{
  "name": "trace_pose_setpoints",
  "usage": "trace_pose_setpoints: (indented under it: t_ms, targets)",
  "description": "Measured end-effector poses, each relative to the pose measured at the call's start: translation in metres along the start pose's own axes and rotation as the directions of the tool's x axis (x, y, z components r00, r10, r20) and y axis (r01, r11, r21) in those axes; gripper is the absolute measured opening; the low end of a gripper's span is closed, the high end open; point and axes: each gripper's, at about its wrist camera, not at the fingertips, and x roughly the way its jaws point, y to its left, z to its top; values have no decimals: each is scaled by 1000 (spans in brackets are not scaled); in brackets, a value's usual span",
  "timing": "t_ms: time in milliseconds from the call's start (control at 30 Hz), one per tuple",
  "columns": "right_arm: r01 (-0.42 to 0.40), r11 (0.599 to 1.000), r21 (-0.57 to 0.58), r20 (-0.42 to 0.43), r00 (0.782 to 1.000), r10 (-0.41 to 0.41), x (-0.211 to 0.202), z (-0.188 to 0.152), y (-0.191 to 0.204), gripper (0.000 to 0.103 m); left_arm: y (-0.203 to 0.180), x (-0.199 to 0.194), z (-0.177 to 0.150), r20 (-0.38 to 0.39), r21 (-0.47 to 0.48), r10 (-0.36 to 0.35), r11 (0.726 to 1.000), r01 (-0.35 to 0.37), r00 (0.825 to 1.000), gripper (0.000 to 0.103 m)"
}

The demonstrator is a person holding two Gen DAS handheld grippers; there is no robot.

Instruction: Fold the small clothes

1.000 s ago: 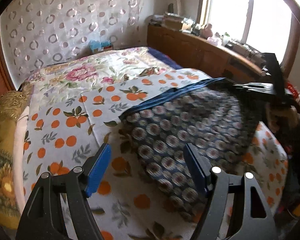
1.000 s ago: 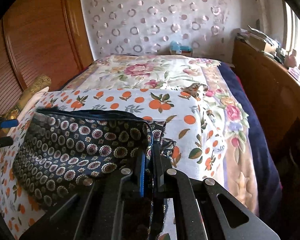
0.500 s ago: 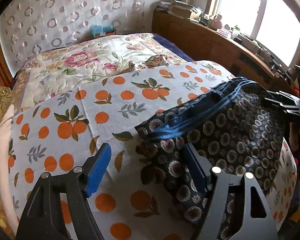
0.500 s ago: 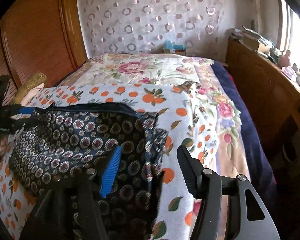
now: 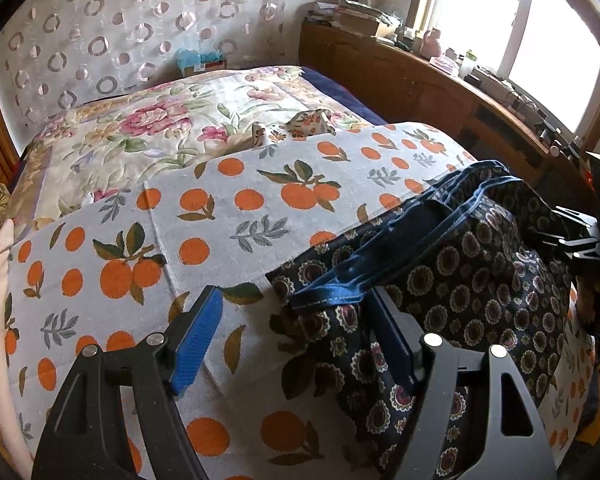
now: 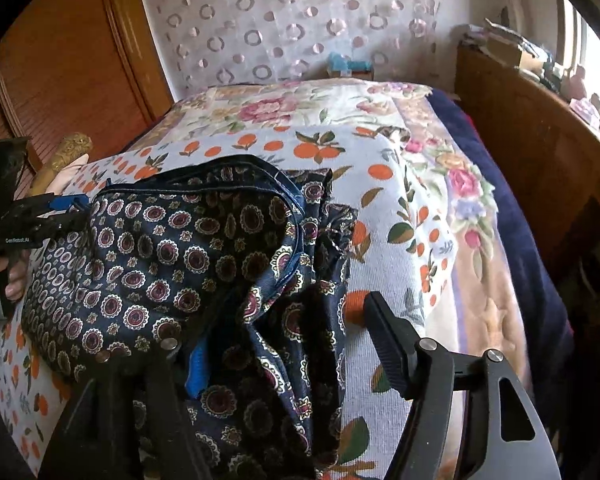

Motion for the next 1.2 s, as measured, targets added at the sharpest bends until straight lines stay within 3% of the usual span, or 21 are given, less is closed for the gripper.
trace_pose_setpoints:
  t_ms: [233,367,567,633,700,800,900,1200]
  targets:
    - [-10,1000,-19,-2,1000,10,3,1,3,69,-1,4,3,1,2,-3,1000,3,1000,74]
    - [-21,998,-62,-8,1000,20,5,-2,14,69,-5,5,5,2,9,-27,1000,27,1000,60]
    - [-39,997,-69,-4,999,38,3,-4,12,49,-11,7,8,1,12,-61,998,61,998,34]
    - [-63,996,-69,-4,998,63,2,-4,10,37,-13,6,8,-5,10,-75,997,75,997,18]
    - [-93,994,-65,-6,996,93,3,-5,9,27,-16,2,7,4,11,-79,997,79,997,11]
    - [-116,992,-59,-7,993,115,2,-6,7,17,-20,-11,5,36,17,-69,998,68,997,10]
    - [-115,991,-74,2,993,116,1,-7,9,14,-24,-30,4,83,20,-73,997,72,994,9]
    - [-119,987,-107,73,989,127,-15,1,27,12,-21,-95,-2,226,4,-25,1000,25,974,8]
